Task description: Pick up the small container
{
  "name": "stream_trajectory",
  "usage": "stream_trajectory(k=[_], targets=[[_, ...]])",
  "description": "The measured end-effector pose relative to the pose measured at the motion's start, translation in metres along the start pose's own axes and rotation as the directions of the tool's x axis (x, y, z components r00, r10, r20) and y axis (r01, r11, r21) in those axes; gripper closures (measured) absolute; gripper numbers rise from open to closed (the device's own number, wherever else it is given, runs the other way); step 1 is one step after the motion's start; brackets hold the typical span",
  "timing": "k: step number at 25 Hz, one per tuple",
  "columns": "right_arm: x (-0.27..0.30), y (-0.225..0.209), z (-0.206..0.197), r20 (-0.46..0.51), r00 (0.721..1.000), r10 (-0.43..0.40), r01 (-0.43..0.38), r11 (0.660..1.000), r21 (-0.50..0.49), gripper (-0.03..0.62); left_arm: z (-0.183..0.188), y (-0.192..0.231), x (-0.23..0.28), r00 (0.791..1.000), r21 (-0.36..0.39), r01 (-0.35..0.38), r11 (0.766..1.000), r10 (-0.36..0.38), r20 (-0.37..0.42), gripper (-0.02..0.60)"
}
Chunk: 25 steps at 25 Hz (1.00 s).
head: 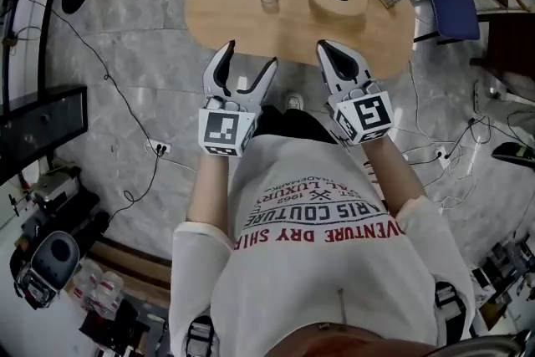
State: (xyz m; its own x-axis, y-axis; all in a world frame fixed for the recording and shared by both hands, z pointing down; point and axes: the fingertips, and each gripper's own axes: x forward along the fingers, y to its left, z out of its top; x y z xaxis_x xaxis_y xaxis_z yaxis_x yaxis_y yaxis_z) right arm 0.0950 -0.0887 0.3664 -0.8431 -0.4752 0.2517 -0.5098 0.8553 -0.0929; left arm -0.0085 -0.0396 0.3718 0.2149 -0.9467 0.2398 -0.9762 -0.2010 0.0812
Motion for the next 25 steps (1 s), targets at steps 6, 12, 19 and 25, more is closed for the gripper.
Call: stream_trajectory(k=[6, 12, 19, 25], targets=[[0.049, -0.029, -0.051, -0.09, 0.996, 0.007, 0.0, 0.997, 0.075, 0.598, -0.069, 0.032, 0.059, 0.999, -0.002, -0.006, 1.0, 0.006, -0.053, 0.248], [0.117, -0.066, -0.111, -0.125, 0.992, -0.012, 0.028, 0.992, 0.125, 0.597, -0.162, 0.066, 0.139, 0.993, -0.034, 0.013, 0.999, -0.017, -0.118, 0.198], [0.174, -0.101, -0.191, -0.161, 0.986, -0.052, 0.073, 0.99, 0.122, 0.597, -0.275, 0.087, 0.211, 0.977, -0.068, 0.029, 0.997, -0.043, -0.21, 0.161], [0.198, -0.126, -0.262, -0.187, 0.978, -0.093, 0.118, 0.985, 0.128, 0.599, -0.339, 0.11, 0.267, 0.972, -0.046, 0.018, 0.999, -0.028, -0.233, 0.15]])
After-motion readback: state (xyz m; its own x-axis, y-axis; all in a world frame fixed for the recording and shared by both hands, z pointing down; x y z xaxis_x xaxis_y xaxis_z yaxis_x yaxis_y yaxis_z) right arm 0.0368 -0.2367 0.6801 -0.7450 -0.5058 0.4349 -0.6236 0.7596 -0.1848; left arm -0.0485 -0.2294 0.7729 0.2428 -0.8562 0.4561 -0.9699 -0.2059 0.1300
